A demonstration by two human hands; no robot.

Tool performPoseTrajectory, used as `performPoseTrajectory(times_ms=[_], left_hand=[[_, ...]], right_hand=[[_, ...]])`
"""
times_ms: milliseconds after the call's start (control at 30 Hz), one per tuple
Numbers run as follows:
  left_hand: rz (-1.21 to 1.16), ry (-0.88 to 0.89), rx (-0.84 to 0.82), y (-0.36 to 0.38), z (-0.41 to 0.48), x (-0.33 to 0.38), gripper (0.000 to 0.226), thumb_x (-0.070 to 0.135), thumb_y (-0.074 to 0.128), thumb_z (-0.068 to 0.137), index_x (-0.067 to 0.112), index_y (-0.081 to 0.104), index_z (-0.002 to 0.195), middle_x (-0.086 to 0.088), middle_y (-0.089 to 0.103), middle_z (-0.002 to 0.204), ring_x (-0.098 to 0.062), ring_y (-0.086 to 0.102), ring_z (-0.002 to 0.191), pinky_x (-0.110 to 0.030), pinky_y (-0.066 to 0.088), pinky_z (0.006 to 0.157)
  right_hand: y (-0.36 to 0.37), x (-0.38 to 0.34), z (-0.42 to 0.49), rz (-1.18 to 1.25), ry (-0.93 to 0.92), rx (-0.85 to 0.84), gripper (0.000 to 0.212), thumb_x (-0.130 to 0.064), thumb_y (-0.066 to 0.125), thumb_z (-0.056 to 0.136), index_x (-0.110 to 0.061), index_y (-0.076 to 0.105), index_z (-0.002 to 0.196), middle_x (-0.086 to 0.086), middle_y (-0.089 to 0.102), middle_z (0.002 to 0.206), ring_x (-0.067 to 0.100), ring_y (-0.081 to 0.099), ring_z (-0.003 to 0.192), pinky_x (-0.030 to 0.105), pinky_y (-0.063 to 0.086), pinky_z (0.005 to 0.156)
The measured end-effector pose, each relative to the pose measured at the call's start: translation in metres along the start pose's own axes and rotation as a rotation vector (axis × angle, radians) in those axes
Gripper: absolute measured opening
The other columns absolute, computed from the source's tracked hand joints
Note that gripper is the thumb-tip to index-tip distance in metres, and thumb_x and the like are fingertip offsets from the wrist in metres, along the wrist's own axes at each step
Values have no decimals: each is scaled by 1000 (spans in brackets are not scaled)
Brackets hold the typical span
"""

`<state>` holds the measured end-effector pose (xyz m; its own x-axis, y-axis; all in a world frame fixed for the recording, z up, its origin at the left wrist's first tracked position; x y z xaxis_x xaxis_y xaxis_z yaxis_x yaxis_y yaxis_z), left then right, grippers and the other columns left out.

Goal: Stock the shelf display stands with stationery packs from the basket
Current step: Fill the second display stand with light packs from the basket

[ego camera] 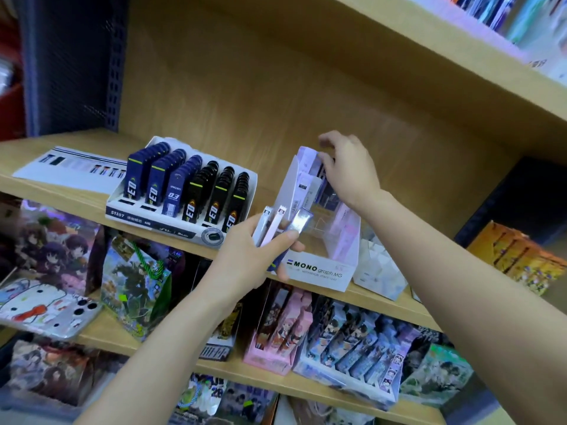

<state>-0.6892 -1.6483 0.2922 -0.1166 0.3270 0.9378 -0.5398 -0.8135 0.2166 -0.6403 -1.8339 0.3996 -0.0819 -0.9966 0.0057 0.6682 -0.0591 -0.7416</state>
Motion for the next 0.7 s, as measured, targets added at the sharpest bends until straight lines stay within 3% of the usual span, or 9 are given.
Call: performPoseTrajectory(times_ms=[133,200,267,367,467,567,700], left_hand=[[74,-10,36,-2,1,-6,19,20,57,94,4,58,103,1,72,72,-12,48,39,-14,29,36],[81,-1,70,-3,0,-6,19,19,57,94,3,56,103,-2,73,79,-15,48,41,-14,29,36],[69,10,87,-4,-1,-4,17,16,58,93,3,56,103,-5,72,80,-18,48,42,-13,31,36],[87,25,63,-3,-5,-1,10,13,60,92,6,58,99,-7,70,75,-17,48,40,-14,31,35],[83,-8,48,-4,-10,-1,9,18,66,87,11,61,89,-2,62,58,-11,41,36,-15,26,34],[17,-49,101,-8,-12,-1,8,18,69,85,12,64,88,5,39,44,-7,29,37,-13,22,35],[-3,-32,164,-8,-17,-4,8,19,68,85,12,67,88,10,34,45,-7,26,39,-15,22,38]], right_hand=[[-19,-28,-32,289,31,165,18,-11,41,98,-9,57,107,1,57,104,14,52,96,25,40,84],[-27,-44,-54,444,90,47,22,-21,40,99,-9,57,93,-2,59,89,14,54,81,25,42,73],[-34,-58,-77,496,113,-192,23,-29,44,98,-17,59,85,-5,62,80,10,57,72,21,44,67],[-42,-64,-101,606,127,-482,9,-22,58,93,-23,60,84,2,69,72,3,60,60,15,48,61],[-51,-56,-108,788,258,-442,8,-10,62,89,-15,61,83,5,64,69,4,61,52,16,51,56],[-58,-44,-115,930,381,-383,6,-8,63,88,-11,61,83,5,65,68,5,63,54,16,54,59],[-55,-40,-133,723,243,-514,6,-20,70,84,-21,65,81,-6,67,66,1,59,61,13,47,65]])
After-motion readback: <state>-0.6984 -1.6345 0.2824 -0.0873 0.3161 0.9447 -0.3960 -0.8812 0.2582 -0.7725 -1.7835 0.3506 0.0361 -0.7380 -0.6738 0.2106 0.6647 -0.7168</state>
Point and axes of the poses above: each hand's wrist, its own z-axis towards the middle knuckle, its own y-axis out of the palm, x = y × z, the point moved 1 cm from there along z, towards the middle knuckle
